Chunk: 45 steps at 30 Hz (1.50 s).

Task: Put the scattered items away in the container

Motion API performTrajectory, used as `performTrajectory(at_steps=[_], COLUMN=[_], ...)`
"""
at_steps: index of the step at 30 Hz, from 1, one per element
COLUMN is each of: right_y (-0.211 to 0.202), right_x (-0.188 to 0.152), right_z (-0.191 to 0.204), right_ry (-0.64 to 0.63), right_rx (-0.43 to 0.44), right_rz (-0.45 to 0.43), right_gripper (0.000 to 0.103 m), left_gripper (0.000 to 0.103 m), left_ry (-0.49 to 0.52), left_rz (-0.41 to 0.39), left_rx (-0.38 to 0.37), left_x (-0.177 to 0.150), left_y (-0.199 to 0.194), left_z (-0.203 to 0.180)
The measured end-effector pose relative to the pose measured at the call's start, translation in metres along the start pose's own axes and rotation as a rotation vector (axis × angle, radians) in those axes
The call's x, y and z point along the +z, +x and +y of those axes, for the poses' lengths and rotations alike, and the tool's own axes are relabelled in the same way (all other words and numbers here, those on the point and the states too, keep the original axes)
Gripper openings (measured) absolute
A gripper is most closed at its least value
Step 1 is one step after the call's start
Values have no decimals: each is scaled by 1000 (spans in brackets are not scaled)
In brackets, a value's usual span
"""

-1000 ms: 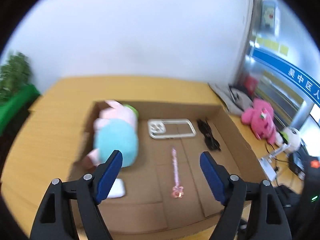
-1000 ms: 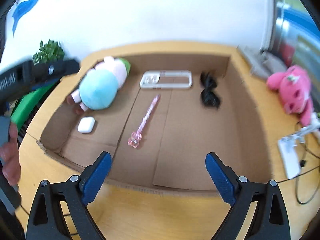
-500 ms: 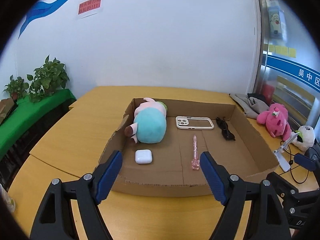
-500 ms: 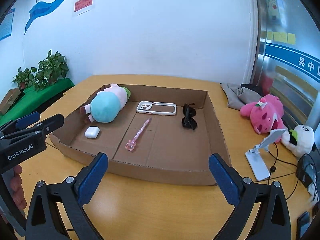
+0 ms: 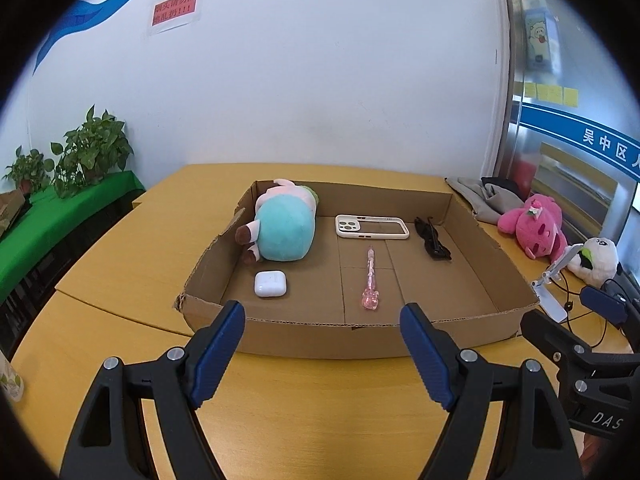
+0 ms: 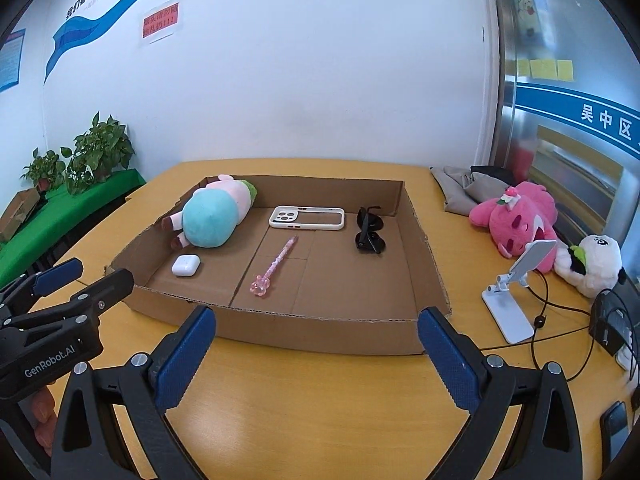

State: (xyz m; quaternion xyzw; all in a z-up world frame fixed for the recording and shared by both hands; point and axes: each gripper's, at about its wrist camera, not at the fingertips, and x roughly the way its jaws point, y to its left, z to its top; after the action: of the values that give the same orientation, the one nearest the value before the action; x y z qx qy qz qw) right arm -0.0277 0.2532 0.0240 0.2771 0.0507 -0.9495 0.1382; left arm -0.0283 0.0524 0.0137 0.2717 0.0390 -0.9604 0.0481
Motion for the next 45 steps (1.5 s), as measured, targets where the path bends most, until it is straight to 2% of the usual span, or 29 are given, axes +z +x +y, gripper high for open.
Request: performTrajectory(at_steps=[8, 14, 30, 41, 45], right_y=[0, -2, -5, -2, -2], right_x=[-6, -9, -20, -26, -29], right_z=[0, 2, 4, 0, 2], right_ry=[-2, 0, 14, 28, 21], right_rx=[5, 2, 9, -5, 2], right_rz=[19, 23, 42, 59, 62], right_gripper=[102, 103, 102, 102, 103], left_gripper=[80, 80, 80, 80, 80], left_ry=[9, 54, 56, 68, 79], left_rz=[7, 1, 31, 47, 42], left_rx=[18, 59, 41, 56, 88], left_x=[-5, -10, -17, -23, -27], left_y=[-4, -6, -6, -3, -4], left_z=[-1, -6, -9, -11, -13])
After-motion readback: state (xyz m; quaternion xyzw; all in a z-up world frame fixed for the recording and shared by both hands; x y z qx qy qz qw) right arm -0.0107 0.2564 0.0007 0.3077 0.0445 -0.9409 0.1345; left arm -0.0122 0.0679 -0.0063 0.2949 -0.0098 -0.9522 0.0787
